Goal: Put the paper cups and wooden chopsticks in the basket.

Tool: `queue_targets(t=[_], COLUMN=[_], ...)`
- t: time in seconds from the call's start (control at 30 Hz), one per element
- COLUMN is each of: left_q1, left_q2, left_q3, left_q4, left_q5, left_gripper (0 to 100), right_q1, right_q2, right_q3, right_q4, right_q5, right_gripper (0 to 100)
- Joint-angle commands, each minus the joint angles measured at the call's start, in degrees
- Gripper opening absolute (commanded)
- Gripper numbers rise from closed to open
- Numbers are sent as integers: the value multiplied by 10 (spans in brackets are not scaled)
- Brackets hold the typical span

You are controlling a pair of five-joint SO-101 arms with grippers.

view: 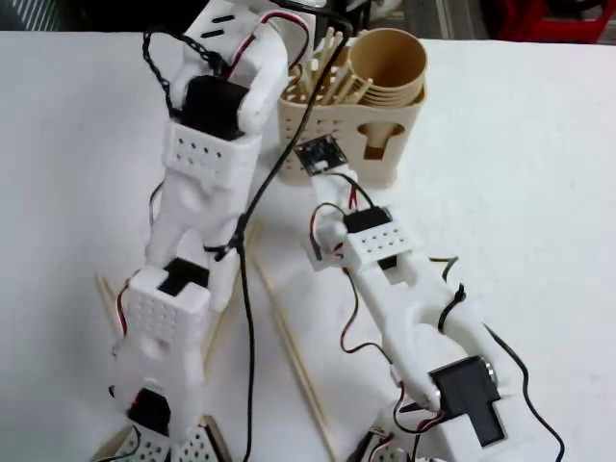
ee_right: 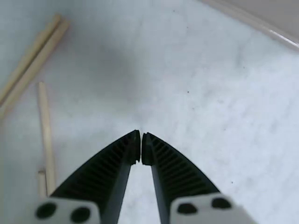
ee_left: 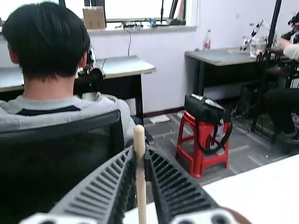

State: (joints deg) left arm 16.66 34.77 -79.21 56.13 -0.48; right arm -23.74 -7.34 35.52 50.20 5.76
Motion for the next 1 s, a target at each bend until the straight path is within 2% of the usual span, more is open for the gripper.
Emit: queue_targets(t=[0.0, 0.1, 0.17, 0.3, 0.53, 0.97], left_q1=[0, 0, -5, -6, -44, -196], left_q2=[-9, -8, -8, -10, -95, -210], left_q3=[-10, -47, -85, -171, -162, -137], left_q4=[65, 137, 185, 287, 447, 466], left_q5=[4, 3, 2, -48, -60, -60], left_gripper=[122, 188, 189, 188, 188, 187], right_q1=[5, 5, 5, 6, 6, 6], right_q2=[-20, -20, -19, -19, -19, -19], right_q3=[-7, -7, -7, -6, -5, -4], right_q4=[-5, -5, -5, -6, -6, -6], right_q5=[4, 4, 4, 4, 4, 4], right_gripper=[19, 19, 19, 19, 19, 19])
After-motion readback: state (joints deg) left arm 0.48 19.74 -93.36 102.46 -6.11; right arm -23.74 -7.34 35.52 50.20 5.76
